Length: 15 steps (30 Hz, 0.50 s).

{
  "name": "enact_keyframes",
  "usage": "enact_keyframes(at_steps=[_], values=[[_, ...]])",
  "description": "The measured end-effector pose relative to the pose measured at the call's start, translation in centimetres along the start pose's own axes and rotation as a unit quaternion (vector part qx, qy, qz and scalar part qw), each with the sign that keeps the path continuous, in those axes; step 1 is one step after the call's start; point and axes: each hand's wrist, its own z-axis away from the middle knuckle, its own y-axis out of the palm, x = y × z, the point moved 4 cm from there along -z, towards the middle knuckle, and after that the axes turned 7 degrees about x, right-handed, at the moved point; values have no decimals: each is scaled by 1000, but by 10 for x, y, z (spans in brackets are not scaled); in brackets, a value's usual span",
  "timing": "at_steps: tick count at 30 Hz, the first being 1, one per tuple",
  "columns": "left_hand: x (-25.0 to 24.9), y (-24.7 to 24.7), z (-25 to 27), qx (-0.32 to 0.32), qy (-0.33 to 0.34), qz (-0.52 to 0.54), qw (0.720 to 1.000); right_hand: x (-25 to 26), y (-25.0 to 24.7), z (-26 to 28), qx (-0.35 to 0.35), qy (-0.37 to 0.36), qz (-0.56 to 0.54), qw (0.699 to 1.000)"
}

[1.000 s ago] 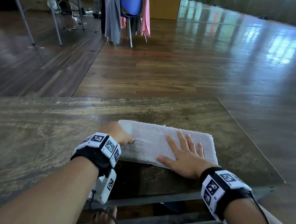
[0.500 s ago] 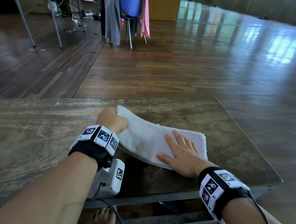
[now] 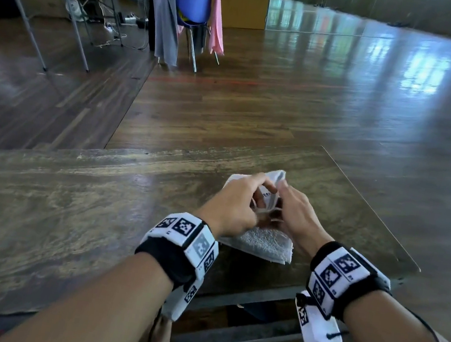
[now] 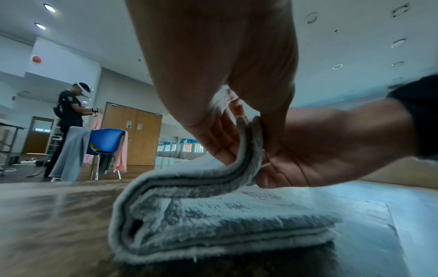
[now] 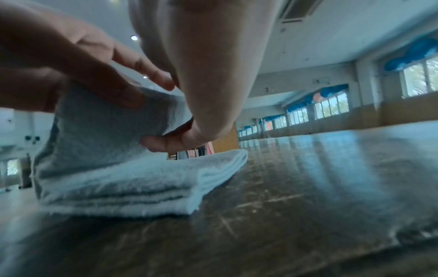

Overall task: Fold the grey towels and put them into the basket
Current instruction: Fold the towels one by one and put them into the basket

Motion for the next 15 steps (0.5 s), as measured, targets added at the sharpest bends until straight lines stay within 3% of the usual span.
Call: enact_keyframes(at_steps=[3,5,10,15], values=[[-3,8,-2,-4,15,3,1000,-2,-7,2,6,31,-89,996],[-3,14,-3,8,20,0,1000,-6,-16,2,-23,37,-58,997],[16,22,-5,63,-55,-234,969,-13,-41,2,-97,49,-27,994],[39,36,-5,154,-111,-269,944,-17,-54,5,-103,94,53,989]])
